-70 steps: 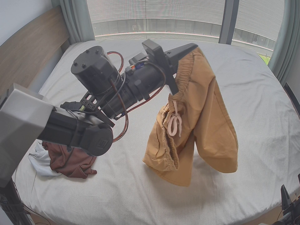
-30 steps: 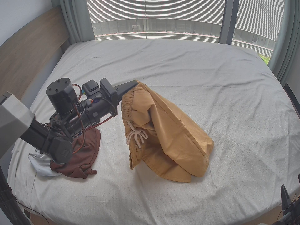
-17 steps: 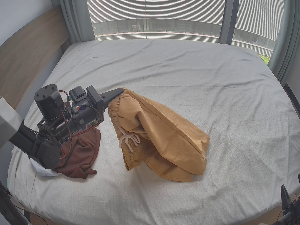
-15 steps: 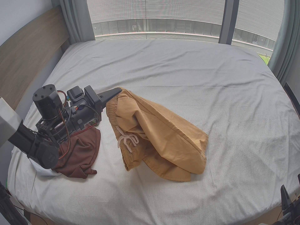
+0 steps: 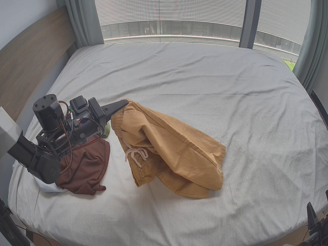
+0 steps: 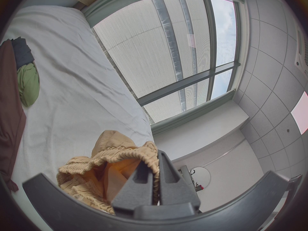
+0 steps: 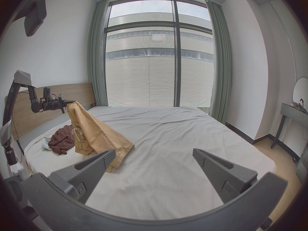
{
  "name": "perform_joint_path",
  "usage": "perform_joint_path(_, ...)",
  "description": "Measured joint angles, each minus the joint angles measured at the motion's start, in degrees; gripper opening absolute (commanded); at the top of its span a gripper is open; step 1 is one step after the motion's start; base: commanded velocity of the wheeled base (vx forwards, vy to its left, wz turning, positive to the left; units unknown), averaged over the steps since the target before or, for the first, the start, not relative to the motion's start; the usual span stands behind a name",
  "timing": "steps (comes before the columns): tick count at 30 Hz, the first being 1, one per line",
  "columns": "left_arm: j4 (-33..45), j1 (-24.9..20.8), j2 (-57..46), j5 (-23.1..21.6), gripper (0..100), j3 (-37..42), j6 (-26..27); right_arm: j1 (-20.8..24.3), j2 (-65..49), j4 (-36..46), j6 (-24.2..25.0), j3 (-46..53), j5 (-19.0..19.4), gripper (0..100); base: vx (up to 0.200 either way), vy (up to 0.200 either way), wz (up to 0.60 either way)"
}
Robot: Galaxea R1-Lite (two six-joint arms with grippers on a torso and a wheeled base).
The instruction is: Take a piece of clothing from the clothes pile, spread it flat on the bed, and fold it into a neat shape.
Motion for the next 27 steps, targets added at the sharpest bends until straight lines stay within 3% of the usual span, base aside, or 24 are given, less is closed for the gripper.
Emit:
perform_joint_path(11,-0.6,0.4,0.0,-0.3,0,0.9,0.7,0.1,0.0,-3.0,0.7,-0.4,-0.4,100,0.0,0.0,0.0)
perform_joint_path(17,-0.7,0.2,0.0,-0.3,0,1.1,1.6,0.3,2.2,-4.2,1.9,-9.1,1.0,100,0.0,0.0,0.0)
perform_joint_path(27,-2.5,-0.2,-0.3,-0.5,0,1.9,2.5,5.6,22.0,-6.3,17.6,-23.0,12.3,100,0.0,0.0,0.0)
